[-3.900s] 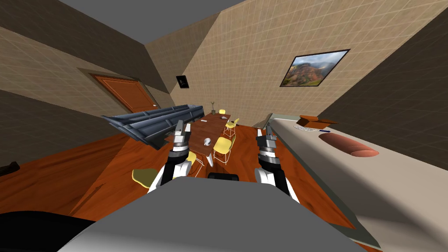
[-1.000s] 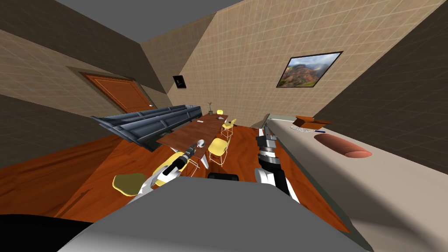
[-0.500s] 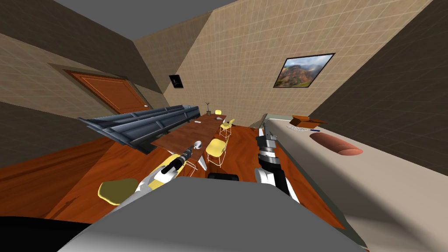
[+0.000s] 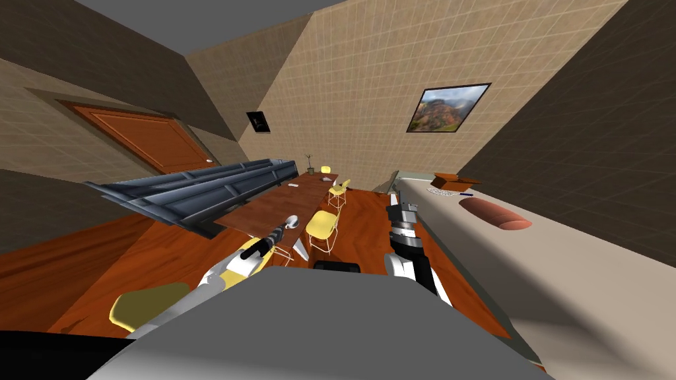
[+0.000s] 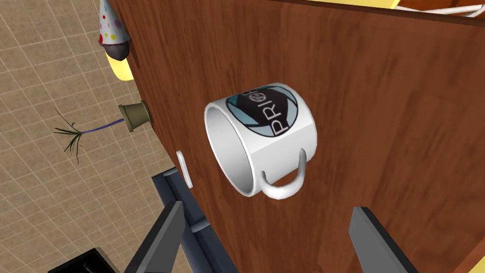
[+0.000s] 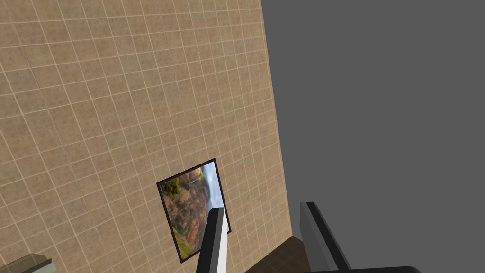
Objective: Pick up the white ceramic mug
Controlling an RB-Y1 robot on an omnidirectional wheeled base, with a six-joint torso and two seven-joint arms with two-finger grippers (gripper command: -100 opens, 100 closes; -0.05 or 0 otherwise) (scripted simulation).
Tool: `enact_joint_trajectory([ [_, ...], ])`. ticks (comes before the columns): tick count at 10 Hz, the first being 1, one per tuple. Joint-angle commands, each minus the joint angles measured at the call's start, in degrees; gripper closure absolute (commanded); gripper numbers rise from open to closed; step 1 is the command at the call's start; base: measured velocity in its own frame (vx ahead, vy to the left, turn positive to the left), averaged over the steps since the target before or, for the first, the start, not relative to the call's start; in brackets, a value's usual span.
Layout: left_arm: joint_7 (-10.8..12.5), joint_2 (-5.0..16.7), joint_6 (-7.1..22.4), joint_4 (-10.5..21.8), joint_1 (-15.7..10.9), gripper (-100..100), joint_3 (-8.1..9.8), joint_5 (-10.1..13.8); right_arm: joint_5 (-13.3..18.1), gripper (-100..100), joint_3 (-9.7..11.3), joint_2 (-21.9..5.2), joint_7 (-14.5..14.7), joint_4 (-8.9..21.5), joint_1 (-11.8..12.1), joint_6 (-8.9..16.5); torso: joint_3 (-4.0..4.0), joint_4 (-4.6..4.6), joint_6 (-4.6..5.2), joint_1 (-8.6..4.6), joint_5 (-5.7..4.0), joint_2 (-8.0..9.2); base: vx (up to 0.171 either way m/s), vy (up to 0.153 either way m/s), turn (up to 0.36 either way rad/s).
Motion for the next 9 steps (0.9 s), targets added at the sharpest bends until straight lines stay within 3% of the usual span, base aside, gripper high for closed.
enact_joint_trajectory([
  [1, 1.4, 1.2, 1.8, 2.9, -0.8, -100, -0.43, 0.9, 0.0, 0, 0.0, 0.0, 0.0, 0.0, 0.0, 0.0, 0.00, 0.00, 0.00, 0.00, 0.00, 0.00, 0.069, -0.060, -0.098],
  [8, 6.0, 5.2, 7.7, 10.9, -3.5, -100, -2.14, 4.3, 0.0, 0, 0.0, 0.0, 0.0, 0.0, 0.0, 0.0, 0.02, 0.01, -0.02, -0.01, -0.01, 0.04, 0.066, -0.053, -0.078],
  [9, 5.5, 4.8, 6.8, 10.8, -3.7, -100, -2.18, 4.1, 0.0, 0, 0.0, 0.0, 0.0, 0.0, 0.0, 0.0, 0.01, 0.00, -0.01, -0.02, -0.01, 0.02, 0.031, -0.021, -0.016],
])
